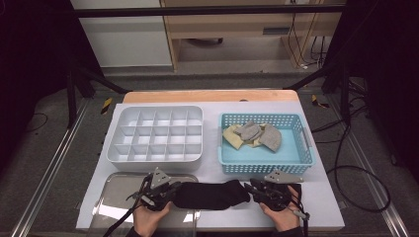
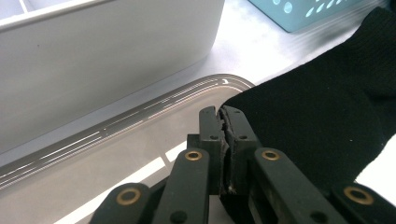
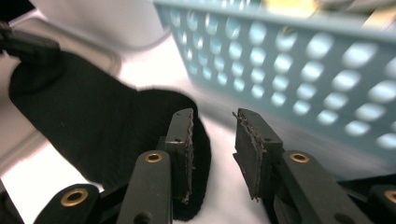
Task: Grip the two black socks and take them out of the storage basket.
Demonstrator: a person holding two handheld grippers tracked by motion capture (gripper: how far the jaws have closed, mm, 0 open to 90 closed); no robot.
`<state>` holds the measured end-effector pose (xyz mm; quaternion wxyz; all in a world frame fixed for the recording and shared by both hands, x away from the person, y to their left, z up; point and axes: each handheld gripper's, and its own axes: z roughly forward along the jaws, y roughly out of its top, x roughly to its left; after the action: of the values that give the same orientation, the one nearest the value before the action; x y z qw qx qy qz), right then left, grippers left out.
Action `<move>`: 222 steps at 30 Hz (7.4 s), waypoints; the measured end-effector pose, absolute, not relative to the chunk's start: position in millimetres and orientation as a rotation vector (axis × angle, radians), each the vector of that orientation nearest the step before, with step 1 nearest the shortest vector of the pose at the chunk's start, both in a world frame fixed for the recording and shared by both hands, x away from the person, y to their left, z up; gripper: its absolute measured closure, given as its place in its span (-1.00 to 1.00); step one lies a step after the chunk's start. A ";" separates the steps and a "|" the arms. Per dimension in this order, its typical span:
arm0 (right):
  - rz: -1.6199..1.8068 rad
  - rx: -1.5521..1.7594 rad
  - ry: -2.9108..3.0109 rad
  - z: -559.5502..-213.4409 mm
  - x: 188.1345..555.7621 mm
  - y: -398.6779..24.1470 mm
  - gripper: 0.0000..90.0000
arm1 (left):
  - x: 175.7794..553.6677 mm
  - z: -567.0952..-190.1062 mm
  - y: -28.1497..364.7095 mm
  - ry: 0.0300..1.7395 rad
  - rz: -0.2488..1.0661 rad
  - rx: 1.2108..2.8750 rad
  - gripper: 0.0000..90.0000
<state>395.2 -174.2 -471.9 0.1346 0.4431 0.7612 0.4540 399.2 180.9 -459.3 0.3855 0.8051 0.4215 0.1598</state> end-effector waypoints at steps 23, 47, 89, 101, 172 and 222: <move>1.278 1.244 2.344 -490.0 385.3 -148.7 0.90 | 396.3 -455.0 196.7 1.116 0.396 2.009 0.92; 1.267 1.205 2.120 -465.8 392.0 -195.0 0.66 | 403.3 -468.6 175.3 1.055 0.397 2.041 0.85; 1.159 1.399 2.054 -467.8 388.9 -251.1 0.97 | 390.1 -446.9 183.7 1.048 0.380 1.969 0.51; 1.345 1.253 2.073 -424.2 367.6 -247.5 0.97 | 386.2 -443.8 179.3 1.016 0.363 1.976 0.53; 1.446 1.228 2.133 -428.3 361.6 -235.8 0.92 | 383.3 -439.4 182.3 1.030 0.405 1.995 0.50; 1.268 1.230 2.105 -448.3 387.5 -204.3 -0.26 | 377.1 -431.1 134.7 0.930 0.345 2.008 0.39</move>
<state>387.5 -204.3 -448.3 0.1956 0.4391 0.7511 0.4525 377.1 134.7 -431.1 0.4358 0.8071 0.3736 0.1384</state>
